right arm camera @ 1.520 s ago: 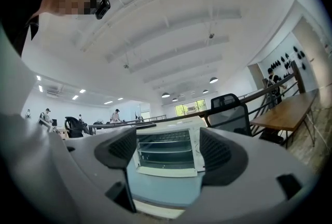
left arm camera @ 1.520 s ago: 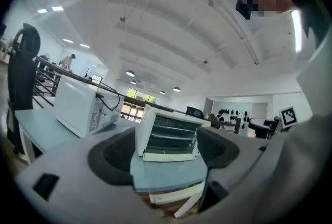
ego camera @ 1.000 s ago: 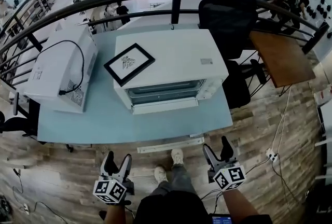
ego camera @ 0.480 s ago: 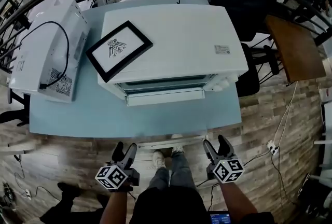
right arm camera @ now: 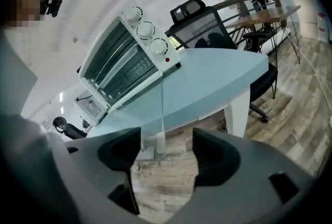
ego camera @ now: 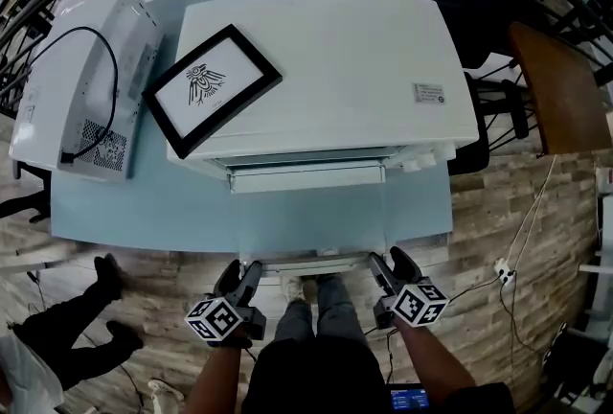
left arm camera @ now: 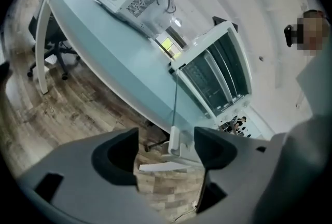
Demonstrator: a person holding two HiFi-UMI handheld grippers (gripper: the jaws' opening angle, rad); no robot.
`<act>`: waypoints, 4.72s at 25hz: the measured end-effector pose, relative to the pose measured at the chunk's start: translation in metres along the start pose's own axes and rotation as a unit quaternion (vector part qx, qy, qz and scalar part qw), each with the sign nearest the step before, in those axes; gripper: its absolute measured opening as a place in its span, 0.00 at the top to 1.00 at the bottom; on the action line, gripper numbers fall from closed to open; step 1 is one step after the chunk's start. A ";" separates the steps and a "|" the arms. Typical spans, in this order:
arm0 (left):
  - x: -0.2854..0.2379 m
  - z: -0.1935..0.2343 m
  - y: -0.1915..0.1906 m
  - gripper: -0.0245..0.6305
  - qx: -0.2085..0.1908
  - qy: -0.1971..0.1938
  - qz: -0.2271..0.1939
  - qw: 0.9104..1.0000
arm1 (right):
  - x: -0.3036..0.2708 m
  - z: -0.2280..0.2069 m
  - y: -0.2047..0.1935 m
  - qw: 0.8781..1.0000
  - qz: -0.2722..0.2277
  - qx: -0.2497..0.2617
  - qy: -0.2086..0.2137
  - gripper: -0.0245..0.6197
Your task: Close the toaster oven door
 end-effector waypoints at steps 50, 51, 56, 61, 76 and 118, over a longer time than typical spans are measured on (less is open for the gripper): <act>0.020 -0.125 0.106 0.68 0.158 -0.211 -0.040 0.964 | 0.058 0.092 0.108 0.984 -0.054 -0.104 0.136 0.66; 0.019 -0.127 0.110 0.67 0.168 -0.217 -0.042 0.961 | 0.058 0.093 0.113 0.981 -0.060 -0.109 0.148 0.65; 0.014 -0.132 0.129 0.62 0.207 -0.231 -0.054 0.949 | 0.059 0.101 0.128 0.974 -0.083 -0.097 0.187 0.60; 0.009 -0.137 0.139 0.60 0.243 -0.226 -0.057 0.942 | 0.052 0.109 0.123 0.971 -0.063 -0.080 0.216 0.52; -0.001 -0.151 0.172 0.53 0.288 -0.258 -0.100 0.917 | 0.031 0.139 0.156 0.933 -0.080 -0.151 0.318 0.75; -0.022 -0.182 0.204 0.73 0.223 -0.310 -0.136 0.914 | -0.004 0.158 0.224 0.933 -0.104 -0.126 0.319 0.66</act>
Point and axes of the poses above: the fingertips, and each gripper's own axes: x backward along the fingers, z to its left, y out of its top, the point moved 6 cm from there along x, backward along the fingers, and after that the axes turned 2 degrees about -x, right-handed, at the moved point
